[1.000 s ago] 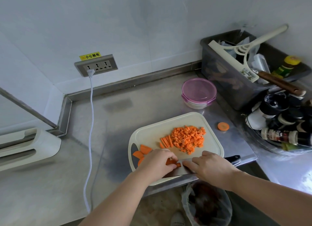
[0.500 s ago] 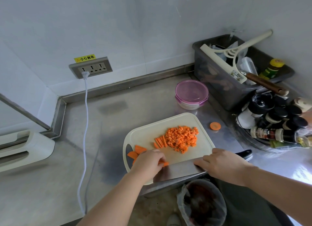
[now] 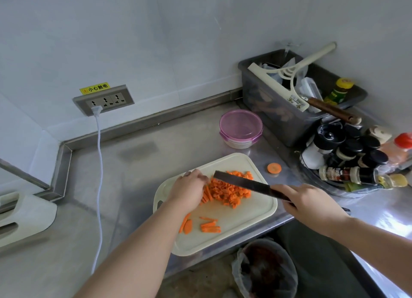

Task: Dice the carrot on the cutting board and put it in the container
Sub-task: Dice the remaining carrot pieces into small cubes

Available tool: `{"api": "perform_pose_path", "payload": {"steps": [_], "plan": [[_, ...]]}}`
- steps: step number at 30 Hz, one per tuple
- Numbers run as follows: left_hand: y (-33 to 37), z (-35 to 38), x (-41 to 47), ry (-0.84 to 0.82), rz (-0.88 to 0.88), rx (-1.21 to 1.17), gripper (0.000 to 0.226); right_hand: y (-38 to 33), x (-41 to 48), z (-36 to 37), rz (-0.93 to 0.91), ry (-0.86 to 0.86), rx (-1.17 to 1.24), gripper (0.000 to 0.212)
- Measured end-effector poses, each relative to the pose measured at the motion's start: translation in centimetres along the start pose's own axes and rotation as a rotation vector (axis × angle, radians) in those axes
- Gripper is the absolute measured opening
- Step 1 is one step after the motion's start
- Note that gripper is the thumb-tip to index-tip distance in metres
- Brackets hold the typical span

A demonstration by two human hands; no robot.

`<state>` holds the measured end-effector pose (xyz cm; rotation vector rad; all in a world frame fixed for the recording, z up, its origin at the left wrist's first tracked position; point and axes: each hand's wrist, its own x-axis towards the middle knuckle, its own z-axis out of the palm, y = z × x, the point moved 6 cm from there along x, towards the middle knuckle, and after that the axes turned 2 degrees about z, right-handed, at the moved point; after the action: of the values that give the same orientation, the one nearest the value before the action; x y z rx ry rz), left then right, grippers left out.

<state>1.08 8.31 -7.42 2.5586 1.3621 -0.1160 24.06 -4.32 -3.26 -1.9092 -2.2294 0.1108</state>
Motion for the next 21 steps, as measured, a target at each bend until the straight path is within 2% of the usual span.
{"api": "perform_pose_path", "payload": {"steps": [2, 5, 9, 15, 21], "plan": [[-0.1, 0.6, 0.5, -0.055, -0.012, 0.018, 0.041, 0.7, 0.3, -0.1, 0.1, 0.041, 0.046, 0.04], [-0.2, 1.0, 0.7, -0.105, 0.001, 0.066, 0.037, 1.1, 1.0, 0.2, 0.143, 0.02, 0.077, 0.036], [-0.4, 0.6, 0.8, -0.122, 0.038, 0.158, 0.028, 1.0, 1.8, 0.1, 0.138, 0.027, 0.113, 0.035], [-0.2, 0.4, 1.6, -0.219, 0.179, 0.318, 0.03, 0.6, 2.9, 0.9, 0.082, 0.051, 0.104, 0.033], [0.0, 0.5, 2.4, -0.296, 0.227, 0.374, 0.032, 0.6, 3.6, 1.6, 0.098, 0.024, 0.076, 0.03]]}}
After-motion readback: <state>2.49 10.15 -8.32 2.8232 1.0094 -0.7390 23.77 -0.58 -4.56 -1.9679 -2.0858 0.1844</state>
